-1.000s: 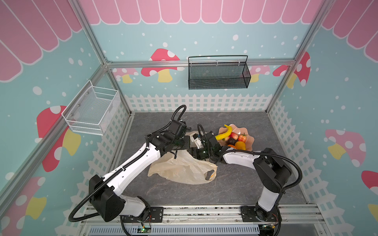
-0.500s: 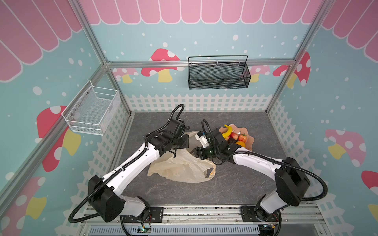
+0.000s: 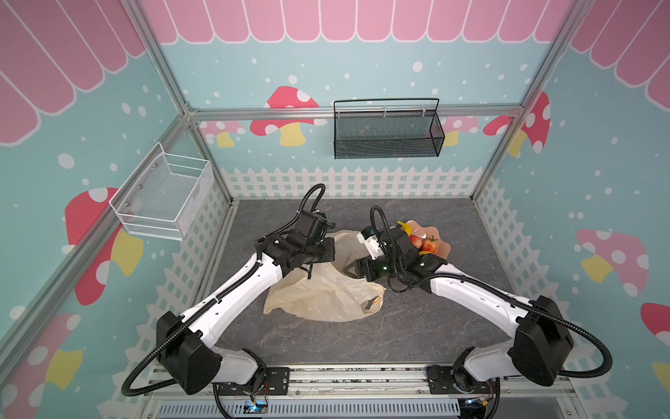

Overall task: Place the fruits into the plastic bag
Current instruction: Pick up the fruit from the plate.

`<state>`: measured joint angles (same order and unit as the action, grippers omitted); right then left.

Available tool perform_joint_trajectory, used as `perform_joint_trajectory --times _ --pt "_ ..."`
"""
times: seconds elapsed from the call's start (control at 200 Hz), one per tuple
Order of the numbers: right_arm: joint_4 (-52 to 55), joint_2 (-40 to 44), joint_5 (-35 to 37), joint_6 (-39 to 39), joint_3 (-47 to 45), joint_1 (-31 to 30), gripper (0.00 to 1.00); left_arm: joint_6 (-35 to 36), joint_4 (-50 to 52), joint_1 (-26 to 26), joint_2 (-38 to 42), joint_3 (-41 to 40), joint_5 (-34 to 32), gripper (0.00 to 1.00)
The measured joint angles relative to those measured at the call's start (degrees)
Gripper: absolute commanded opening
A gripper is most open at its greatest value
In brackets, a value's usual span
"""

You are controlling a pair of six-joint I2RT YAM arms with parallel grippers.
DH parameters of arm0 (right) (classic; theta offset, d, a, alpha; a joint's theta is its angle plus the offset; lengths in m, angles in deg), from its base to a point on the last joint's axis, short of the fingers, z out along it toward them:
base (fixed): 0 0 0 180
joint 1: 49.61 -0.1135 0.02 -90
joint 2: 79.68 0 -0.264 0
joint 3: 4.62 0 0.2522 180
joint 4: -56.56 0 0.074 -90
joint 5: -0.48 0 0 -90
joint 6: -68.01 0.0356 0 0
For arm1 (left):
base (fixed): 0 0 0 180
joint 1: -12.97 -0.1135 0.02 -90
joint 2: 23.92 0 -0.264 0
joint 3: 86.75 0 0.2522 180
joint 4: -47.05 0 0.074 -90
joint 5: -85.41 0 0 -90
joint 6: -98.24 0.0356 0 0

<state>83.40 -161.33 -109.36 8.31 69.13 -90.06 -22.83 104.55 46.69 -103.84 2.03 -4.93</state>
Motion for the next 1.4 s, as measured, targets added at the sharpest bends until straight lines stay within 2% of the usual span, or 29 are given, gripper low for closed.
perform_joint_trajectory --times 0.195,0.46,0.655,0.84,1.091,1.401 --pt "3.50 1.64 -0.35 1.31 0.02 2.62 0.83 0.00 -0.11 -0.57 0.00 0.00 0.00 0.00" --pt "7.72 10.47 -2.45 3.74 0.46 10.56 0.83 0.00 -0.39 -0.76 0.00 -0.07 0.13 0.00" --pt "9.75 10.75 -4.59 5.57 2.97 13.29 0.82 0.02 -0.35 -0.92 0.15 -0.52 0.17 0.00" --pt "9.97 7.21 -6.38 7.63 3.78 17.03 0.81 0.02 -0.42 -0.96 0.90 -0.55 0.46 0.00" --pt "9.38 -3.67 -9.09 11.32 3.78 24.15 0.76 0.04 -0.94 -0.98 1.27 -1.03 1.44 0.00" --pt "7.54 -12.13 -9.57 16.24 5.22 28.65 0.75 0.00 -1.46 -1.03 2.29 -2.16 2.16 0.00"
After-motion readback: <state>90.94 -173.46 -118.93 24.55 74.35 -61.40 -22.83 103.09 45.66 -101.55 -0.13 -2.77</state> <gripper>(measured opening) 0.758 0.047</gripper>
